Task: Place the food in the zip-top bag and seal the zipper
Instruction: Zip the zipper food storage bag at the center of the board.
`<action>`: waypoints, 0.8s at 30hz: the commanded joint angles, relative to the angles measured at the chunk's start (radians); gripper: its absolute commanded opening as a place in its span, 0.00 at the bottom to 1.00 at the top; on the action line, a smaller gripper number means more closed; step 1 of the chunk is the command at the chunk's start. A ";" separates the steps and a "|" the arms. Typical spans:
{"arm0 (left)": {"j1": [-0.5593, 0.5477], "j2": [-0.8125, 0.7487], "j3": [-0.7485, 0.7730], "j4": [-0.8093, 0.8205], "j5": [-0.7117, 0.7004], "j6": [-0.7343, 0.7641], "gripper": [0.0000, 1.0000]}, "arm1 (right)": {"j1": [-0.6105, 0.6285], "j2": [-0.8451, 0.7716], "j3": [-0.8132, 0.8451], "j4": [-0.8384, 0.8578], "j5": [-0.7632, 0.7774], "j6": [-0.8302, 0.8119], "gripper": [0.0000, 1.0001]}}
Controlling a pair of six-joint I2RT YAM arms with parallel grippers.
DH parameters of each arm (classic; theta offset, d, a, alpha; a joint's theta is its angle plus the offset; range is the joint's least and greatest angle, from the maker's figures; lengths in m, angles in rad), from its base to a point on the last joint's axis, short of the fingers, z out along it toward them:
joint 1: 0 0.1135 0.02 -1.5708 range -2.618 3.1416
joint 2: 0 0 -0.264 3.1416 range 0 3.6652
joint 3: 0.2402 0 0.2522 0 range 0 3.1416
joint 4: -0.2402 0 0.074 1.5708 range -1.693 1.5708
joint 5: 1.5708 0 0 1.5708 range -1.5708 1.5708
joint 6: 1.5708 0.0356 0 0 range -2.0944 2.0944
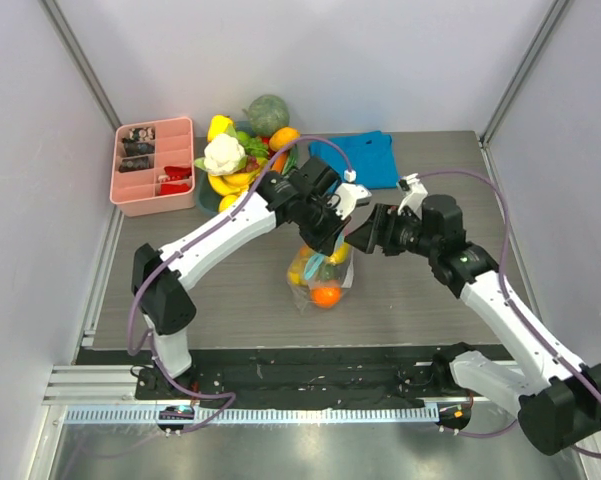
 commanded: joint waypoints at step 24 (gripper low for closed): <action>0.136 -0.475 -0.489 -0.106 0.315 1.307 0.00 | -0.027 -0.242 -0.151 0.134 -0.391 -0.927 0.89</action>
